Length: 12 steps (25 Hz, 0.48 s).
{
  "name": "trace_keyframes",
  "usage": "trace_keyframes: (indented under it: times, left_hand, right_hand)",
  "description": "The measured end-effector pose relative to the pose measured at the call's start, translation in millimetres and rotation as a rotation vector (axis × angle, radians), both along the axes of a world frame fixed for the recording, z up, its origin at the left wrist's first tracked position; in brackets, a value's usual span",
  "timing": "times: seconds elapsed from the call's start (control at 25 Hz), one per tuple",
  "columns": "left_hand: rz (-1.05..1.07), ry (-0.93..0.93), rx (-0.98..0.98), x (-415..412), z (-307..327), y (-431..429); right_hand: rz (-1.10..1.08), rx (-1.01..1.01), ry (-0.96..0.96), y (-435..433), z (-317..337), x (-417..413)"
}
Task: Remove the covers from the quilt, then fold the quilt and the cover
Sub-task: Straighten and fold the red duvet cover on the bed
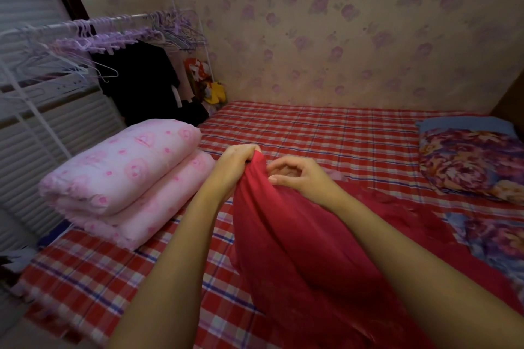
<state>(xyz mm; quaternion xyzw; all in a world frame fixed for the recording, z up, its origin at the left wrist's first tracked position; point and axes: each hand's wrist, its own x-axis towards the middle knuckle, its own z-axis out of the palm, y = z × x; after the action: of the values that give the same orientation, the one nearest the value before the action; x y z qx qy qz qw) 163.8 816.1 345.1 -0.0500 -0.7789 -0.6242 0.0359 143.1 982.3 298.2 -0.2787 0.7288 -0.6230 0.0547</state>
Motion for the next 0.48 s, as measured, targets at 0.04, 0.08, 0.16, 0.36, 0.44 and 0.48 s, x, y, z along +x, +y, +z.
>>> trace_keyframes:
  times: [0.04,0.08,0.16,0.36,0.44,0.48]
  left_hand:
    - [-0.008,0.006,-0.052,1,0,-1]
    - [-0.020,0.009,-0.094,2,0,-1]
    - [-0.031,0.015,-0.150,3,0,-3]
    - [-0.031,-0.067,0.155,0,-4,-5]
    - [-0.112,-0.118,0.329,-3,-5,-6]
    - [-0.154,-0.140,0.393,-3,-3,-6]
  right_hand:
    - [-0.022,-0.022,0.012,-1,1,-1]
    - [-0.038,-0.019,0.028,-1,2,-3]
    - [-0.041,0.010,0.027,-1,3,-6]
    - [0.149,0.262,0.099,8,10,3]
    - [0.131,0.417,0.214,8,10,5]
    - [0.068,0.420,0.256,8,9,4]
